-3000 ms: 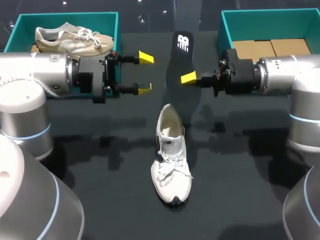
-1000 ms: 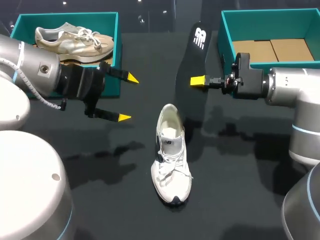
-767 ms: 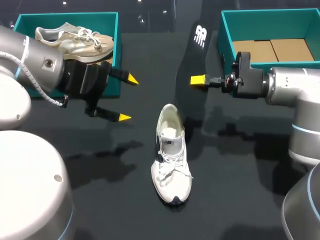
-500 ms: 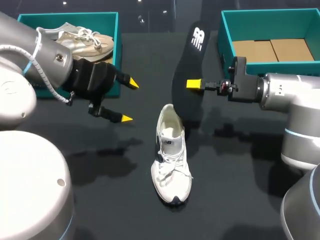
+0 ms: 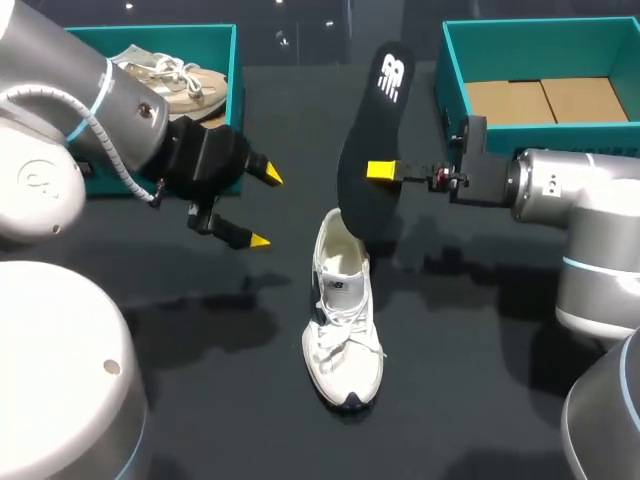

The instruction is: Take the shoe out of the shoebox, open the shoe tongue, remove and reinsert the insole, then place the shoe into the shoebox

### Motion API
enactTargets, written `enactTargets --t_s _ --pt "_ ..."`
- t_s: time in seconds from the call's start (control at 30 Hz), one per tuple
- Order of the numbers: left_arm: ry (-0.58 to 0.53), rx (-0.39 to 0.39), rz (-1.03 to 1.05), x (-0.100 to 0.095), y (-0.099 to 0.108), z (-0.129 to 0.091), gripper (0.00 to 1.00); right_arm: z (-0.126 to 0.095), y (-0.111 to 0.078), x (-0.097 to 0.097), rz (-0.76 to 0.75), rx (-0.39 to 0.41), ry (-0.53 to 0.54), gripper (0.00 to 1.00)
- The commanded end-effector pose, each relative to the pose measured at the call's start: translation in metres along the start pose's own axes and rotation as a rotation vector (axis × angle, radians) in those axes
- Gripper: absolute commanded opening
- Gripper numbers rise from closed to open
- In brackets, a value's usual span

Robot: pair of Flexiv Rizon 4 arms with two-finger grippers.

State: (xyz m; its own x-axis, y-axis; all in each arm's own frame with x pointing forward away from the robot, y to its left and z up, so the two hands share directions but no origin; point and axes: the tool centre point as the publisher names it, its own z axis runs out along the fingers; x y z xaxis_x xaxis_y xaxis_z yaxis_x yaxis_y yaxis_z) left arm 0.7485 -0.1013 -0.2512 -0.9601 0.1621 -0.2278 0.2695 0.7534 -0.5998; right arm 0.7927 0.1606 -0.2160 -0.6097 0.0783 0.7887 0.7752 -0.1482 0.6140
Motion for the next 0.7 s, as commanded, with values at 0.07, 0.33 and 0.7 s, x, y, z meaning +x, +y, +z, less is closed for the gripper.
enactTargets --t_s 0.07,0.33,0.7 --pt "0.018 -0.023 -0.040 -0.005 0.005 0.028 1.00 0.015 -0.003 -0.017 -0.019 0.016 0.022 0.00" --pt "0.020 -0.045 -0.057 -0.003 0.013 0.037 1.00 0.017 -0.009 -0.027 -0.020 0.019 0.034 0.00" --pt "0.025 -0.037 -0.054 -0.005 0.021 0.060 1.00 0.025 -0.009 -0.034 -0.055 0.014 0.055 0.00"
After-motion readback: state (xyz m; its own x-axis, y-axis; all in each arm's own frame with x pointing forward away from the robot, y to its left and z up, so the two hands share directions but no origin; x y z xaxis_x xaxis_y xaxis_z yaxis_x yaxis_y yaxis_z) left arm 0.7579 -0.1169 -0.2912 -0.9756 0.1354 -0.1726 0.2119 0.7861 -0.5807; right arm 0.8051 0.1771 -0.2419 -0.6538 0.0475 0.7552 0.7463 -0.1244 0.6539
